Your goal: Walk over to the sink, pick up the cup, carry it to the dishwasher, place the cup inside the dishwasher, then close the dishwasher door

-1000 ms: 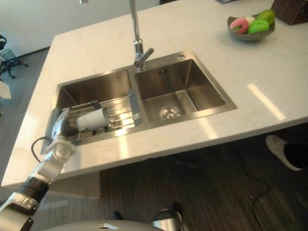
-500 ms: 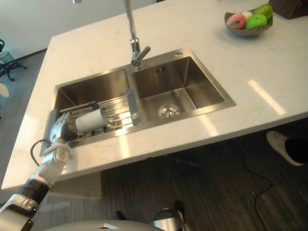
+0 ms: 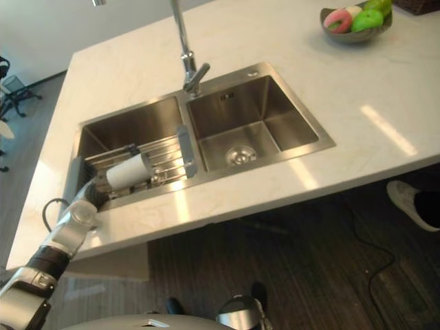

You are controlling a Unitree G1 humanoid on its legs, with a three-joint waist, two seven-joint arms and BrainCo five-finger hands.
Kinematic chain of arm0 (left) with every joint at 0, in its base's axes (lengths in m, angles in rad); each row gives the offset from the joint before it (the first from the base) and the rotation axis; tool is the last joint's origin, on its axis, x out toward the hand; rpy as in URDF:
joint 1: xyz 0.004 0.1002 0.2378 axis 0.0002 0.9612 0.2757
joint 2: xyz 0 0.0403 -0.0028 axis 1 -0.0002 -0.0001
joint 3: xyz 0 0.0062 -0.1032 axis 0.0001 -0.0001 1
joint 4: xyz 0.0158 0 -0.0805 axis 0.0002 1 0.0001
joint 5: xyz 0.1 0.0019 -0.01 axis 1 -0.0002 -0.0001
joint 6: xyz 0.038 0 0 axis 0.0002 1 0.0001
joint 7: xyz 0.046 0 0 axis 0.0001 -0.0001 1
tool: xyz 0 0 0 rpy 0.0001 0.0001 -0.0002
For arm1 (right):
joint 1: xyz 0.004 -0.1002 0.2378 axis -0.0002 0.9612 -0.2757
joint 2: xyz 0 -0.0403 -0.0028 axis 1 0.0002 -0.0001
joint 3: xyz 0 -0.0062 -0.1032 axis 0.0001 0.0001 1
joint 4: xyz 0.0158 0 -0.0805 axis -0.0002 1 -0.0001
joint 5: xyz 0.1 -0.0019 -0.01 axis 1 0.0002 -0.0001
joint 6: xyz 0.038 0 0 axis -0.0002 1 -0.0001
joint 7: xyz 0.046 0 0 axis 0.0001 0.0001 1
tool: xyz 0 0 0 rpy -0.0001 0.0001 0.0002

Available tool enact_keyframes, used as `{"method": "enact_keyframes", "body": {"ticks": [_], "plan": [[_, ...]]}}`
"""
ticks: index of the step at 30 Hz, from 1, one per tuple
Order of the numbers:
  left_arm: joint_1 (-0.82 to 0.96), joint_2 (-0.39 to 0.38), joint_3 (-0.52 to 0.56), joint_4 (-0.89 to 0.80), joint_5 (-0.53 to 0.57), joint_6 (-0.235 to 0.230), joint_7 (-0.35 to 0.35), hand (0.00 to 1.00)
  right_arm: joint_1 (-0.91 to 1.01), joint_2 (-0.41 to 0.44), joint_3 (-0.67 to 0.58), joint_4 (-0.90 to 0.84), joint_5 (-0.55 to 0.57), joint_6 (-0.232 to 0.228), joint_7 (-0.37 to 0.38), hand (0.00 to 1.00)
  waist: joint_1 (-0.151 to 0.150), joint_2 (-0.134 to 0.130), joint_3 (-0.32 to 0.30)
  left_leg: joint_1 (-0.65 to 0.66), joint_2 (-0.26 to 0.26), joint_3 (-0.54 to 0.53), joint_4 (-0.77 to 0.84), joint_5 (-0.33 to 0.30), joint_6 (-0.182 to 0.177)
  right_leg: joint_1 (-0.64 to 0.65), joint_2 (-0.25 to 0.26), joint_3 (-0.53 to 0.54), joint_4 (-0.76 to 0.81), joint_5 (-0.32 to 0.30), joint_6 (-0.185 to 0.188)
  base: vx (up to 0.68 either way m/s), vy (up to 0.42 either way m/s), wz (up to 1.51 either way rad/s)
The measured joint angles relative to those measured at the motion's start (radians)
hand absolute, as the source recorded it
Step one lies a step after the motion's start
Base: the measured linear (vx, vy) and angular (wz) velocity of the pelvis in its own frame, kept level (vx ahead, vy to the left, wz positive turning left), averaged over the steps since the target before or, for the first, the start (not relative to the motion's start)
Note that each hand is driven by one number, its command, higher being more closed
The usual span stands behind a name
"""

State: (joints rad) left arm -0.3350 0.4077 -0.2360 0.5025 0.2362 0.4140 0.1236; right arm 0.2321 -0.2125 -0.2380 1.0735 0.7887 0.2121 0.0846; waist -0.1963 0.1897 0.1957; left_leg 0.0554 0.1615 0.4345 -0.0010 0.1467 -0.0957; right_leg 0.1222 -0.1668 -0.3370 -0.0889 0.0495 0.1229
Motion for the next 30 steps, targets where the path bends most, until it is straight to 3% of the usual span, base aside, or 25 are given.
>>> {"method": "enact_keyframes", "body": {"ticks": [4,8,9,15,23,26,30], "plan": [[-0.002,-0.004,0.023,0.032,-0.007,-0.071,0.008,0.0,0.001,0.007,0.001,-0.002,0.01,0.002,0.0,0.0,0.001,-0.008,0.002,0.0,0.002,0.001,0.0,-0.018,0.0,-0.005,0.0,0.003,0.0,0.005,0.005,-0.06,0.01,-0.02],[0.004,-0.032,0.067,0.041,-0.006,-0.135,0.027,0.0,0.009,0.008,-0.001,-0.004,0.011,0.002,-0.001,0.0,0.006,-0.005,-0.005,0.003,0.012,0.005,0.008,-0.078,0.001,-0.004,0.007,0.004,0.0,0.012,0.013,-0.02,0.039,-0.04],[0.008,-0.032,0.08,0.045,-0.007,-0.172,0.041,0.0,0.016,0.009,-0.001,-0.009,0.011,0.003,0.0,0.0,0.008,-0.012,-0.008,0.0,0.014,0.008,0.027,-0.106,0.0,0.0,0.005,0.005,-0.001,0.02,0.017,-0.01,0.023,-0.08],[0.03,-0.033,0.082,0.076,-0.037,-0.266,0.096,0.0,0.041,0.005,-0.001,-0.036,0.011,0.009,0.0,0.0,0.008,0.007,-0.022,0.0,0.024,-0.001,0.018,-0.115,-0.017,-0.001,0.015,0.0,0.0,0.018,0.017,0.01,-0.009,0.0],[0.034,-0.02,0.061,0.051,-0.035,-0.376,0.202,0.0,0.042,0.006,0.001,-0.035,0.01,0.009,0.001,0.0,0.013,0.006,-0.022,0.0,0.022,-0.013,0.018,-0.1,-0.027,0.0,0.016,-0.007,0.001,0.015,0.015,0.04,-0.015,0.02],[0.033,0.018,-0.011,-0.002,-0.013,-0.396,0.213,0.0,0.04,0.009,0.011,-0.035,0.011,0.009,0.002,0.0,0.013,-0.001,-0.017,-0.001,0.019,-0.014,0.022,-0.098,-0.027,0.0,0.013,-0.007,0.0,0.014,0.016,0.0,0.0,0.0],[0.033,0.021,-0.057,-0.059,0.006,-0.38,0.21,0.0,0.039,0.008,0.03,-0.035,0.011,0.006,0.002,0.0,0.011,-0.015,-0.009,-0.003,0.012,-0.018,0.024,-0.079,-0.029,0.0,0.006,-0.009,0.0,0.014,0.015,-0.04,-0.01,0.01]]}}
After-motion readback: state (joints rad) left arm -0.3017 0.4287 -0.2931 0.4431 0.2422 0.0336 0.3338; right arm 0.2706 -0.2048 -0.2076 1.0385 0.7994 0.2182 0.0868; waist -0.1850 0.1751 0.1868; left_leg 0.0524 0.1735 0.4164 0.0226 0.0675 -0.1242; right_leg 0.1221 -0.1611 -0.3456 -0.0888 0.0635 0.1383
